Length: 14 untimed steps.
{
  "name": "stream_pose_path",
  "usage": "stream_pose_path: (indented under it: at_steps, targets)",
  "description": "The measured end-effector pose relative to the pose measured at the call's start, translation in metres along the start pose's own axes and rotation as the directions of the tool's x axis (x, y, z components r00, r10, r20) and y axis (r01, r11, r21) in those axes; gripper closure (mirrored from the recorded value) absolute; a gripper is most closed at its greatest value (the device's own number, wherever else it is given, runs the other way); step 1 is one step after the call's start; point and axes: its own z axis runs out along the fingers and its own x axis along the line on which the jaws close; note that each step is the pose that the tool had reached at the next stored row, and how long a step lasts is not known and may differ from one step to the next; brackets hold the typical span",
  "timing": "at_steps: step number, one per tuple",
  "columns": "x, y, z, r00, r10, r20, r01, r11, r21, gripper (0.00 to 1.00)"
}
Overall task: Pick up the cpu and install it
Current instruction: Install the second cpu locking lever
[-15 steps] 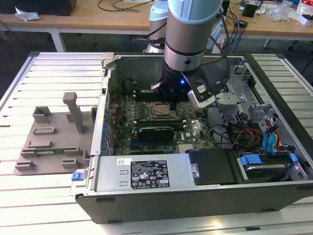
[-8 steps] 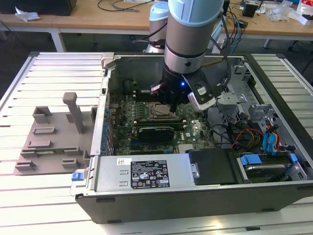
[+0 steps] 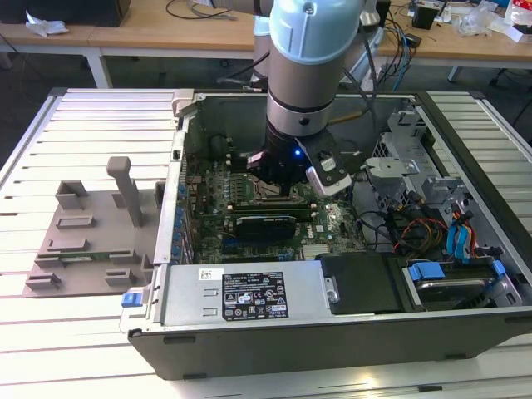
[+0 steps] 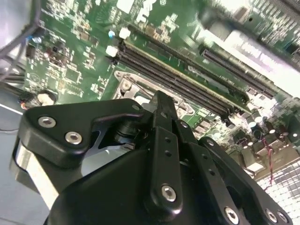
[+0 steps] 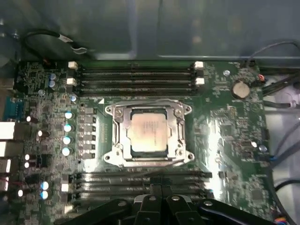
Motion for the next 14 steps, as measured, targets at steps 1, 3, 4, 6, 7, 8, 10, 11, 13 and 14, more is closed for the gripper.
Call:
stream_pose_path:
  at_steps: [1,3,4,6,7,8,10,11,13,14]
  targets:
    - [0.0032,0.0019,0.0028,1.0000,0.000,0.0001,0.000,1.0000,-0.0003,0.89]
    - [0.0130,0.0023,0.0078,1.0000,0.000,0.0001,0.000,1.0000,-0.0002,0.89]
    - [0.0154,0.0026,0.0090,1.0000,0.000,0.0001,0.000,1.0000,-0.0002,0.89]
    - [0.0206,0.0020,0.0141,1.0000,0.000,0.0000,0.000,1.0000,0.0000,0.89]
    - [0.0214,0.0017,0.0160,1.0000,0.000,-0.0001,0.000,1.0000,0.0000,0.89]
    - [0.0221,0.0014,0.0178,1.0000,-0.001,0.0000,0.001,1.0000,-0.0001,0.89]
    - [0.0252,0.0004,0.0226,1.0000,-0.001,-0.0001,0.001,1.0000,-0.0002,0.89]
    - [0.0260,0.0002,0.0234,1.0000,-0.001,0.0000,0.001,1.0000,-0.0002,0.89]
    - [0.0271,0.0000,0.0246,1.0000,-0.001,-0.0001,0.001,1.0000,-0.0001,0.89]
    - [0.0277,-0.0001,0.0252,1.0000,-0.001,-0.0001,0.001,1.0000,-0.0001,0.89]
